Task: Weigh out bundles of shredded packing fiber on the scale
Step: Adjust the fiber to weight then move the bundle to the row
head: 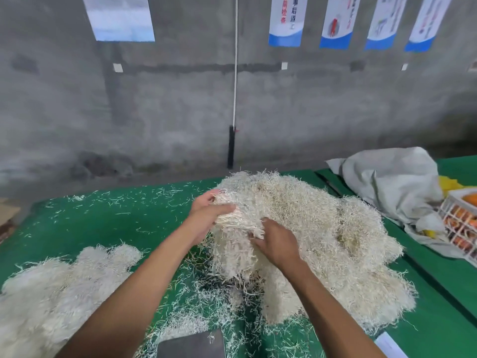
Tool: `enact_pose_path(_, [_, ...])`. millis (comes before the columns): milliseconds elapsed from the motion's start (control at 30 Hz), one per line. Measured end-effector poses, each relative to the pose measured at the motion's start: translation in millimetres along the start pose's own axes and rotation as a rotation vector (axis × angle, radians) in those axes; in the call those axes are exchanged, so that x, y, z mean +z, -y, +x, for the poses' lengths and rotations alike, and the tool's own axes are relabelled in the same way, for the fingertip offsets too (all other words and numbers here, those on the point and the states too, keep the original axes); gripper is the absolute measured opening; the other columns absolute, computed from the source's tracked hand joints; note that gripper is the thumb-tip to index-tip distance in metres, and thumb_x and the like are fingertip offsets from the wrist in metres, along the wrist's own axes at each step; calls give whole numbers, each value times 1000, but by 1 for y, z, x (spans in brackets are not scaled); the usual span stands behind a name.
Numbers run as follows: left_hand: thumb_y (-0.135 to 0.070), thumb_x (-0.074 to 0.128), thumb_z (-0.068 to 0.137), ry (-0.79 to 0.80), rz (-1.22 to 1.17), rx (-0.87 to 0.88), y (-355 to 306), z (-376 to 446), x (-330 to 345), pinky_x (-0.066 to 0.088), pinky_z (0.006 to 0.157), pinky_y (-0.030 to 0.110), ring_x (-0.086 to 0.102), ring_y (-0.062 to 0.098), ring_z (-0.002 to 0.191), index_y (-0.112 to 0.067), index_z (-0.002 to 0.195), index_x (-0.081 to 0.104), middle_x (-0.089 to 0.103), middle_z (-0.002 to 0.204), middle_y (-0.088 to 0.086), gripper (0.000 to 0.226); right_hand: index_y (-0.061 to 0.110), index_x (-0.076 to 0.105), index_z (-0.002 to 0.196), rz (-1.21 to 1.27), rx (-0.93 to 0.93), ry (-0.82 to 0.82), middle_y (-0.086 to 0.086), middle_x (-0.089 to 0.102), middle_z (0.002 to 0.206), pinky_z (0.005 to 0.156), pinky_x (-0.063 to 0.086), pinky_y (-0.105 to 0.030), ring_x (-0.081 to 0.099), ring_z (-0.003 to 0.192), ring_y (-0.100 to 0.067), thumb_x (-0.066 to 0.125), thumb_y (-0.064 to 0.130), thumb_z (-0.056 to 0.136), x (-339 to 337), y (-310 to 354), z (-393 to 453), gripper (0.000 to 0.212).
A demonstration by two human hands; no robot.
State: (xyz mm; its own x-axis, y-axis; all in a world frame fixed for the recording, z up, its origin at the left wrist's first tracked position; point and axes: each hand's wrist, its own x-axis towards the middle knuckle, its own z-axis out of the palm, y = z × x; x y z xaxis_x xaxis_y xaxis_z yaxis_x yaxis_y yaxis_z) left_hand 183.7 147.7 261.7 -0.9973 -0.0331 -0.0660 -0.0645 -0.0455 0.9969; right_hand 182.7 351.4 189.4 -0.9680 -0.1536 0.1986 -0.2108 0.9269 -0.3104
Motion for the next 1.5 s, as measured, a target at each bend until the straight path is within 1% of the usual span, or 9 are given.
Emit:
enact_pose_path(133, [1,74,83,-182,-101,32,-19,9,-36,37,36,16,44,3,39,-17,108,72,68,115,14,31,19,51,109,-15,102,18,4,56,93,66,44,-26,58,80,-14,64,53,98,8,-41,-5,37])
enact_pose_path(233, [-23,80,81,-140,130,7,-13,10,-37,55,58,26,66,13,70,-31,115,68,68,120,7,37,6,57,124,250,118,-5,-2,59,98,68,46,-28,57,82,-18,62,52,99,11,-44,-2,53])
enact_pose_path(367, [-68,83,59,256,493,-143,36,-4,4,48,95,34,53,13,124,-45,154,21,32,156,-10,116,4,56,126,516,92,-42,-3,63,89,69,58,-38,59,70,-16,65,35,100,8,-19,8,42])
enact_pose_path(467, [-51,87,66,118,606,-107,57,9,19,53,99,35,58,20,122,-34,157,20,33,159,-1,114,15,51,140,543,92,-60,3,61,87,60,53,-28,52,56,-6,67,22,99,6,-19,10,44])
enact_pose_path(667, [-14,78,82,-226,560,77,20,34,-31,48,45,23,55,0,53,-25,141,52,66,120,2,65,8,61,114,129,227,-133,-2,59,97,53,41,-26,57,74,-17,69,8,91,7,-77,6,25])
enact_pose_path(967, [-23,82,81,-310,280,0,17,40,-31,40,100,32,53,23,119,-16,152,35,49,146,9,85,18,52,141,193,111,-4,-7,57,141,103,52,-47,57,123,-25,54,80,86,14,-45,16,82])
enact_pose_path(1133, [-17,81,81,-361,28,-22,10,44,-33,29,119,46,41,26,139,-17,155,28,39,156,8,92,25,59,140,80,-64,-186,1,58,140,105,44,-41,54,124,-19,51,81,88,2,-20,16,77])
enact_pose_path(1300, [-15,82,79,-306,-142,-16,1,25,-34,26,118,47,36,26,143,-25,159,11,30,160,12,107,38,46,146,941,-57,144,10,56,141,83,54,-21,66,107,-2,41,84,91,-6,31,3,72])
enact_pose_path(1500, [-52,80,76,-92,406,-146,36,-39,-40,37,112,40,40,23,138,-14,156,20,32,159,8,107,26,19,164,1221,167,320,-15,22,169,101,51,-43,38,148,-38,49,92,80,10,96,-8,112])
